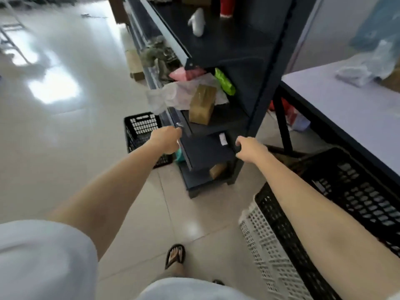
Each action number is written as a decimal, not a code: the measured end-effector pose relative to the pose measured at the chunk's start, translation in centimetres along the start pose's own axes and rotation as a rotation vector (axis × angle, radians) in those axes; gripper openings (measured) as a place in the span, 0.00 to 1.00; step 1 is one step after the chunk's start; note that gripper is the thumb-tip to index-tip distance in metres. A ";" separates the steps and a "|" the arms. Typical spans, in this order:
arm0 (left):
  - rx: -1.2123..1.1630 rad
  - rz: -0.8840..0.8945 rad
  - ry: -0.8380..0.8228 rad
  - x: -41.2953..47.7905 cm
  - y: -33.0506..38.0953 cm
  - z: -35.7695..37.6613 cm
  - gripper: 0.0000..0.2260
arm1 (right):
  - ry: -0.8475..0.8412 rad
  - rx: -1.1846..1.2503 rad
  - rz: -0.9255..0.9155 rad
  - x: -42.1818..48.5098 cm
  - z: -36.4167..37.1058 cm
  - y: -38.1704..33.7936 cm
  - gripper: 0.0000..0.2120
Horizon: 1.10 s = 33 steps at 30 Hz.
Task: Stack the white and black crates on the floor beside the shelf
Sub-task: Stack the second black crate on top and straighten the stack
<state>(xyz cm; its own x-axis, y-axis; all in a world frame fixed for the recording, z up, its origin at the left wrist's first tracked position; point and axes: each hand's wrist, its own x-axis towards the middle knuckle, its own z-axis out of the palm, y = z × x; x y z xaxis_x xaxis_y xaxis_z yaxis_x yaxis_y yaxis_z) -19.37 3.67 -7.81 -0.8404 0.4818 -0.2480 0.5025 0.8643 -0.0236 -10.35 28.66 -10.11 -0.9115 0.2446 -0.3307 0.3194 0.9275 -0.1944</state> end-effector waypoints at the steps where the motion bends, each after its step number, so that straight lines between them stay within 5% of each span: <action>1: -0.015 -0.045 0.007 -1.0 -2.4 0.1 0.17 | -0.012 -0.014 -0.044 0.7 0.0 -2.9 0.16; 9: -0.077 -0.345 0.012 -6.9 -21.8 1.9 0.18 | -0.053 -0.132 -0.372 6.0 1.7 -26.1 0.16; 19: -0.122 -0.525 0.036 -10.0 -46.5 4.7 0.21 | -0.031 -0.034 -0.471 12.4 6.8 -50.0 0.22; 33: -0.104 -0.296 -0.110 10.8 -66.3 3.6 0.22 | -0.068 0.022 -0.321 34.8 8.4 -65.0 0.18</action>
<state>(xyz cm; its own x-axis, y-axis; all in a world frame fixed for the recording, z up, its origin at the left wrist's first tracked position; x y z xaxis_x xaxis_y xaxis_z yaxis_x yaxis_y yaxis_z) -61.03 -48.90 -12.42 -0.9172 0.1937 -0.3483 0.2113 0.9773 -0.0127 -60.61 -25.47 -16.71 -0.9473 -0.0795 -0.3103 0.0247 0.9477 -0.3183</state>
